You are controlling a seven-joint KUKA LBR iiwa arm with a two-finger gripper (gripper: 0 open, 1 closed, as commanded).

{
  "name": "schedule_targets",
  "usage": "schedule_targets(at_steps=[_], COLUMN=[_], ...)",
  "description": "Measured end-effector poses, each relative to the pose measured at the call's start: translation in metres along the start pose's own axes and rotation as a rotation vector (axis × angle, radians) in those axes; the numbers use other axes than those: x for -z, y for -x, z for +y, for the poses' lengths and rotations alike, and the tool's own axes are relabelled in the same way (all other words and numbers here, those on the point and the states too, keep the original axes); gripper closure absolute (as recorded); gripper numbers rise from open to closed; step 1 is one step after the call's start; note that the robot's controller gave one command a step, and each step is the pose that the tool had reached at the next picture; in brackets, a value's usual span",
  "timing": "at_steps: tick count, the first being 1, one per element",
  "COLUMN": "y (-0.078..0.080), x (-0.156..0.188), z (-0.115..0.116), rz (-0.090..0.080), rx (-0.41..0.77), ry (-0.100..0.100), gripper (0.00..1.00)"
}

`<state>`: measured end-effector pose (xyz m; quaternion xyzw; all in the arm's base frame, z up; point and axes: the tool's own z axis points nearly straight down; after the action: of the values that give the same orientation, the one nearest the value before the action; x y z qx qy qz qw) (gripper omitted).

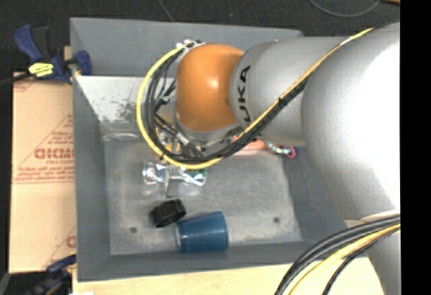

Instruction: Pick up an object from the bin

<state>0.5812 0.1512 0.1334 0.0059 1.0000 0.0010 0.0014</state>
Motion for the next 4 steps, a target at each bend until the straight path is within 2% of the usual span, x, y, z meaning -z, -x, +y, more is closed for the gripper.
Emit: schedule_targets(at_steps=[1,2,3,4], y=[0.000,0.009,0.027,0.027], x=[0.000,-0.047,-0.045,-0.045], z=[0.000,-0.017,-0.018,-0.018], rz=[0.000,-0.002,-0.010,-0.010], rx=[0.000,-0.087,-0.147,-0.147], ry=[0.000,0.003,0.004,0.004], gripper=[0.00,0.00,1.00,1.00])
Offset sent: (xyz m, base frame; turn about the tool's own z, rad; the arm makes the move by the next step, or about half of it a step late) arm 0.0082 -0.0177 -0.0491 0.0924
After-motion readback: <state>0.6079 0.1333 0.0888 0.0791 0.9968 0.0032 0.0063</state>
